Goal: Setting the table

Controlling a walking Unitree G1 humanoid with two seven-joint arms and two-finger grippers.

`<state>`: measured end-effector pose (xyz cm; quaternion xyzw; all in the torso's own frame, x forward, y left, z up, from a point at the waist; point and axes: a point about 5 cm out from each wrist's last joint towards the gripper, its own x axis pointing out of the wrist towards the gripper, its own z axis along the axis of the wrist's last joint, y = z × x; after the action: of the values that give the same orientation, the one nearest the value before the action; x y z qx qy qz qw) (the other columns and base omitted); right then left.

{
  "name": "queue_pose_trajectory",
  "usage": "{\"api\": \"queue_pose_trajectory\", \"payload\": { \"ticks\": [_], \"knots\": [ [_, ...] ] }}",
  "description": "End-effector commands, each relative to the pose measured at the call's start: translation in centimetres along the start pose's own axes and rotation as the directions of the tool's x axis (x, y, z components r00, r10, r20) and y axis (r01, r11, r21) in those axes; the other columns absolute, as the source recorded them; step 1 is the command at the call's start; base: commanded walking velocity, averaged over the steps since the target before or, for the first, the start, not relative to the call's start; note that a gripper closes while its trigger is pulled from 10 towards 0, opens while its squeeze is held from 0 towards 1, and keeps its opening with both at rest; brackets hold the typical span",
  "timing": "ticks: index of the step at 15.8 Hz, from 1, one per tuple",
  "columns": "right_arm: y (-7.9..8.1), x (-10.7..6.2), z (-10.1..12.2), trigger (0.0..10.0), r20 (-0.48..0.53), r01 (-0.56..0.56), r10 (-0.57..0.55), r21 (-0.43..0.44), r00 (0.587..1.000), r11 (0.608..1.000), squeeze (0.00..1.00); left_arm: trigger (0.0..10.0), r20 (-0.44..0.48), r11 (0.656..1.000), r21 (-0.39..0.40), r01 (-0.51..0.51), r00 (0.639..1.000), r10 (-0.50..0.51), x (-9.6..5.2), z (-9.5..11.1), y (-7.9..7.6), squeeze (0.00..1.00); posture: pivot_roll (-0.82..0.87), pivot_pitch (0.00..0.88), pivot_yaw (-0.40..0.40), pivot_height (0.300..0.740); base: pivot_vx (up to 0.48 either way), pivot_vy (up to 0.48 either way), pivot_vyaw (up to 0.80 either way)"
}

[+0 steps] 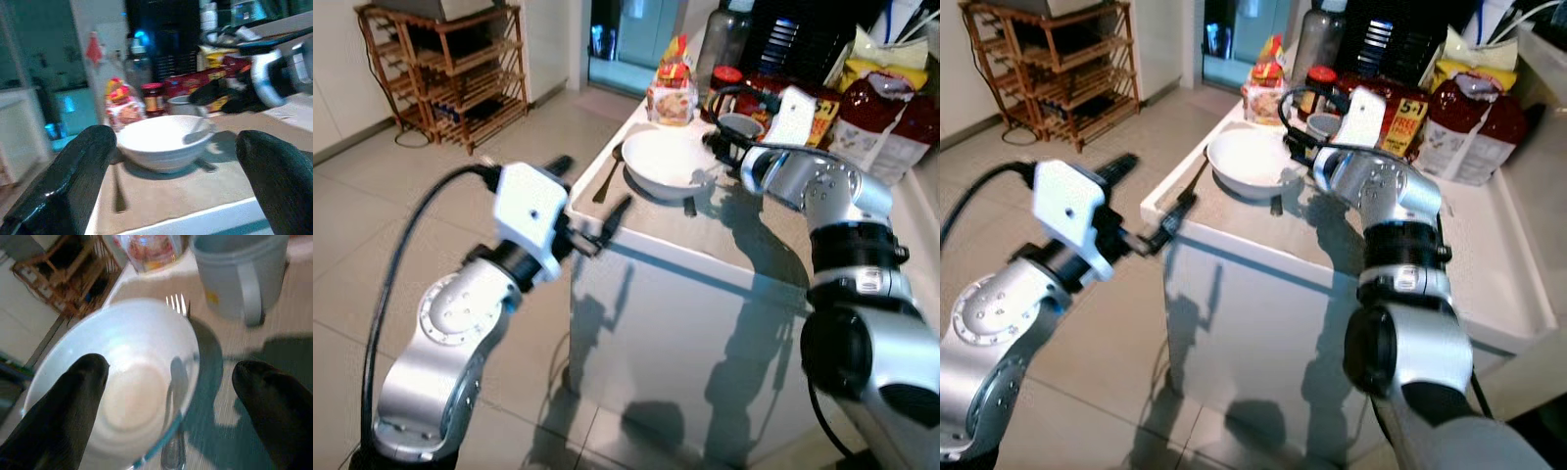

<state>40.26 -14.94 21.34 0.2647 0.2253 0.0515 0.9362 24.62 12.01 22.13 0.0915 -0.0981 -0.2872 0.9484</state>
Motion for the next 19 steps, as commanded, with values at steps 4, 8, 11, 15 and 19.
{"api": "queue_pose_trajectory", "payload": {
  "ticks": [4, 8, 11, 15, 19],
  "knots": [
    [-0.1, 0.7, -0.3, 10.0, -0.060, -0.039, 0.047, 0.125, 0.997, 0.991, 0.00, 10.0, -0.025, 0.997, -0.008, 0.074, 0.997, -0.075, 0.1, 0.0, -0.9, 0.00, 0.06, 0.000, -0.124, 0.740, 0.000, 0.000, 0.00],
    [-1.0, 1.3, -2.1, 0.0, -0.110, -0.030, 0.058, 0.245, 0.992, 0.969, 0.00, 10.0, -0.040, 0.995, -0.027, 0.091, 0.995, -0.092, 0.3, -0.3, -1.8, 0.00, 0.07, 0.011, -0.140, 0.740, 0.000, 0.000, 0.00],
    [-1.1, 1.4, -1.8, 0.0, -0.093, -0.023, 0.052, 0.286, 0.994, 0.958, 0.00, 10.0, -0.030, 0.995, -0.048, 0.092, 0.995, -0.094, 0.3, -0.2, -2.1, 0.00, 0.06, 0.013, -0.151, 0.740, 0.000, 0.000, 0.00],
    [-1.1, 1.4, -1.7, 0.0, -0.075, -0.041, 0.078, 0.407, 0.994, 0.912, 0.00, 10.0, -0.029, 0.994, -0.071, 0.079, 0.996, -0.081, 0.4, -0.4, -2.3, 0.00, 0.05, 0.003, -0.145, 0.740, 0.000, 0.000, 0.00],
    [-1.6, 1.5, -2.4, 0.0, -0.090, -0.032, 0.083, 0.460, 0.992, 0.888, 0.00, 10.0, -0.038, 0.994, -0.068, 0.086, 0.995, -0.088, 0.6, -0.6, -2.3, 0.00, 0.06, 0.000, -0.140, 0.740, 0.000, 0.000, 0.00]
  ]
}}
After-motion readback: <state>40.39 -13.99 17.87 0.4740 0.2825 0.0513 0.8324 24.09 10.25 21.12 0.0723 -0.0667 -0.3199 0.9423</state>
